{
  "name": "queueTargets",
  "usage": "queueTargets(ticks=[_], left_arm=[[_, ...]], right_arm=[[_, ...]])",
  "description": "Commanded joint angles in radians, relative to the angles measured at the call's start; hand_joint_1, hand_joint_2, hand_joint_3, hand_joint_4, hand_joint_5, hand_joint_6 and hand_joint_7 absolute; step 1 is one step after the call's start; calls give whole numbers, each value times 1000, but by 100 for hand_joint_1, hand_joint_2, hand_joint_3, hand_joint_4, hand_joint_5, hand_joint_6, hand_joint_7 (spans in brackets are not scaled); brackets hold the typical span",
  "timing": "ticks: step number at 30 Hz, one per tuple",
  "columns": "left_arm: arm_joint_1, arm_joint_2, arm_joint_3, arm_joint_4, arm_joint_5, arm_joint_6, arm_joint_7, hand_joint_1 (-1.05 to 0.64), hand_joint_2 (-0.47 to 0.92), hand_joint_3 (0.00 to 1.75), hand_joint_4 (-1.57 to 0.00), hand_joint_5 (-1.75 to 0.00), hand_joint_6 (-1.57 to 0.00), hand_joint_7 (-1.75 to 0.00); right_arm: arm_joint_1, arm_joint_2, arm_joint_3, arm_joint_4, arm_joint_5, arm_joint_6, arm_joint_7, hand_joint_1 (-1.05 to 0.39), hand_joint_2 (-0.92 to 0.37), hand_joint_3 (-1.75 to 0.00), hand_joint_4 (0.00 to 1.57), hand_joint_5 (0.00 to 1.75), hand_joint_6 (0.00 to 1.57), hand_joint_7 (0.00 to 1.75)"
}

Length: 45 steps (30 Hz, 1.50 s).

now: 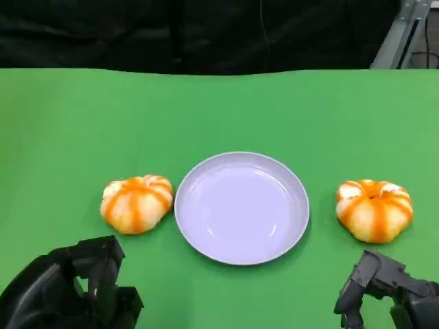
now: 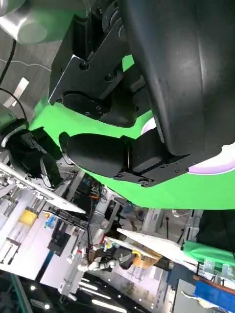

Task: Grasp the bread from the table and place it into the plate.

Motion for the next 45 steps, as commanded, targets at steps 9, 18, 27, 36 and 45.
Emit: queueTargets(ticks=[9, 18, 27, 36, 45], left_arm=[[0, 10, 2, 6, 5, -14, -12, 22, 64, 161, -111, -175, -95, -175], [-2, -6, -94, -4, 619, -540, 158, -34, 65, 73, -29, -113, -44, -94], [-203, 81, -135, 87, 1257, -765, 378, -82, 92, 7, -21, -57, -59, -19], [-287, 123, -178, 124, 1435, -740, 423, -89, 92, 8, -24, -46, -61, -5], [-298, 138, -193, 115, 1477, -707, 423, -88, 92, 9, -27, -42, -62, -3]], right_arm=[[6, -5, -4, -11, 16, 5, -4, -12, -50, -124, 84, 175, 75, 157], [-24, -6, -13, 17, 12, 12, -8, -12, -50, -124, 83, 175, 75, 157], [-41, -6, -20, 32, 12, 10, -6, -11, -50, -123, 82, 175, 74, 157], [-33, -4, -16, 20, 15, 17, -4, -12, -51, -122, 82, 175, 75, 158], [-34, -4, -15, 20, 23, 8, -3, -10, -52, -121, 83, 175, 74, 157]])
